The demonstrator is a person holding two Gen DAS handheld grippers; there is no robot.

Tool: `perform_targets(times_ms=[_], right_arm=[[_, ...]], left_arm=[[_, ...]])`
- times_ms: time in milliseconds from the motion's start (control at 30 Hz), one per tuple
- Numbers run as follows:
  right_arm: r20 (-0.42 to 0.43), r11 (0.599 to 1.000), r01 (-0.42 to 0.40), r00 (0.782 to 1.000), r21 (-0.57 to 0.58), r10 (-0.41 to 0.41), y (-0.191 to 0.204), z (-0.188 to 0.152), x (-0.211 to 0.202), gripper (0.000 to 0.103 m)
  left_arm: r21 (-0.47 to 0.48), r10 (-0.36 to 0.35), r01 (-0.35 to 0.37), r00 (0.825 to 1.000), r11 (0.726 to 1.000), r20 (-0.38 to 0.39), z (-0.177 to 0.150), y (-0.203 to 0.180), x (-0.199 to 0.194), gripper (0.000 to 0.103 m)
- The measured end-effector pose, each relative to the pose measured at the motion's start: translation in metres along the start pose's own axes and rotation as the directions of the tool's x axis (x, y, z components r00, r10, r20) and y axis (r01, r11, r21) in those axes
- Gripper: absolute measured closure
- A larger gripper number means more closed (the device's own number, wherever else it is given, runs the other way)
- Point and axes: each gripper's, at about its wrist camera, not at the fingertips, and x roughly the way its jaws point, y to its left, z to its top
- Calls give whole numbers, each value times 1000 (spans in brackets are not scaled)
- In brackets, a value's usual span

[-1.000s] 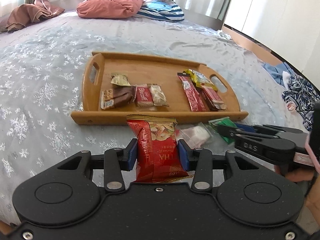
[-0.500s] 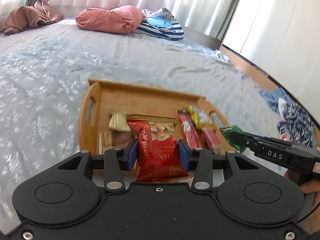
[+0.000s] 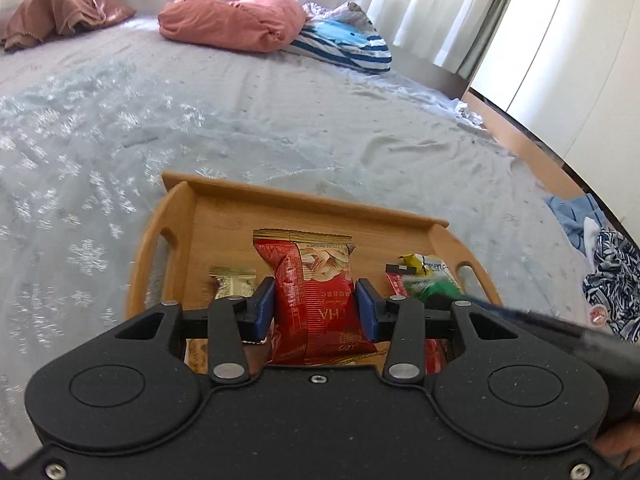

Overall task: Organize snacks
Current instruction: 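Carry the red chip bag and green packet over the tray with both tools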

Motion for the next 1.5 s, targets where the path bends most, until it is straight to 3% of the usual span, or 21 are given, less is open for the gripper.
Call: perform_targets(times_ms=[100, 500, 767, 1500], right_arm=[[-21, 1000, 9, 1000, -10, -9, 1, -7, 12, 72], [-63, 997, 23, 998, -70, -28, 9, -25, 36, 72], [-74, 993, 26, 997, -116, -35, 14, -31, 42, 71], [-85, 994, 24, 996, -107, -33, 13, -34, 46, 70]], left_arm=[[10, -18, 18, 1000, 1000, 16, 3, 1, 17, 63], [69, 65, -62, 997, 996, -37, 4, -5, 73, 63], [73, 86, -83, 995, 994, -42, 3, -4, 82, 63], [100, 121, -115, 991, 988, -53, -1, -8, 89, 61]])
